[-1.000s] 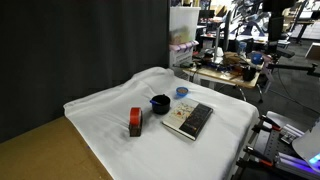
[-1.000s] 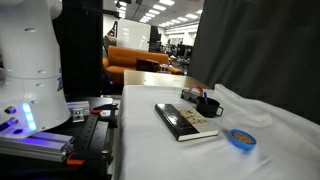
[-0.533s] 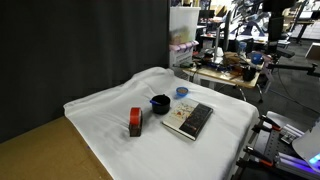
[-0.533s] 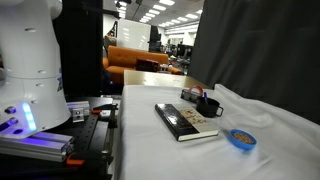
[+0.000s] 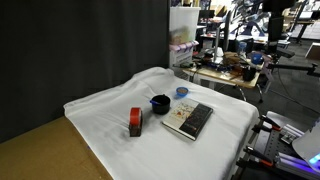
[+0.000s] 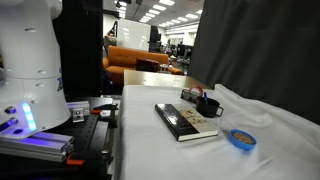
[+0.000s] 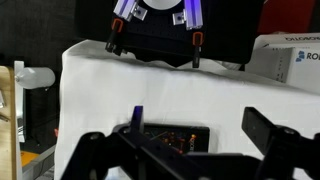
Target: Move the black cup slightly forward
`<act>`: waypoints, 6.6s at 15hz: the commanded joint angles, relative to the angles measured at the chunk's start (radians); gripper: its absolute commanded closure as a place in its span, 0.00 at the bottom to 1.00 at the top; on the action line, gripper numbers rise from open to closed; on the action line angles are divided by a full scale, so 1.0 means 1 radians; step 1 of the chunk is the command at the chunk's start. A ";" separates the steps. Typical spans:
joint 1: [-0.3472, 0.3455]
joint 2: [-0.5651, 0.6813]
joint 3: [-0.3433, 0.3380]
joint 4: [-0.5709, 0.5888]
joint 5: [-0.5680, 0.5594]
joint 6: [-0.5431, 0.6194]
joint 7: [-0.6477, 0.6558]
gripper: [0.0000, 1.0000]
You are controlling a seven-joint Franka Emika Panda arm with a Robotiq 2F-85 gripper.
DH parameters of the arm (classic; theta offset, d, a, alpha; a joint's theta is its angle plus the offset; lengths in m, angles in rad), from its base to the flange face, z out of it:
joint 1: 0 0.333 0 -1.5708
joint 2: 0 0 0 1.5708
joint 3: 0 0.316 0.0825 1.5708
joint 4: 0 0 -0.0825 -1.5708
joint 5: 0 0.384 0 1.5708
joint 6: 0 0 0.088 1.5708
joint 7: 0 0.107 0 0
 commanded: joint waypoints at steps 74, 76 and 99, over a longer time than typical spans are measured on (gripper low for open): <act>0.050 0.914 -0.039 0.171 -0.227 0.824 -0.031 0.00; 0.049 0.903 -0.039 0.152 -0.209 0.832 -0.030 0.00; 0.046 1.151 -0.153 0.365 -0.341 0.868 -0.030 0.00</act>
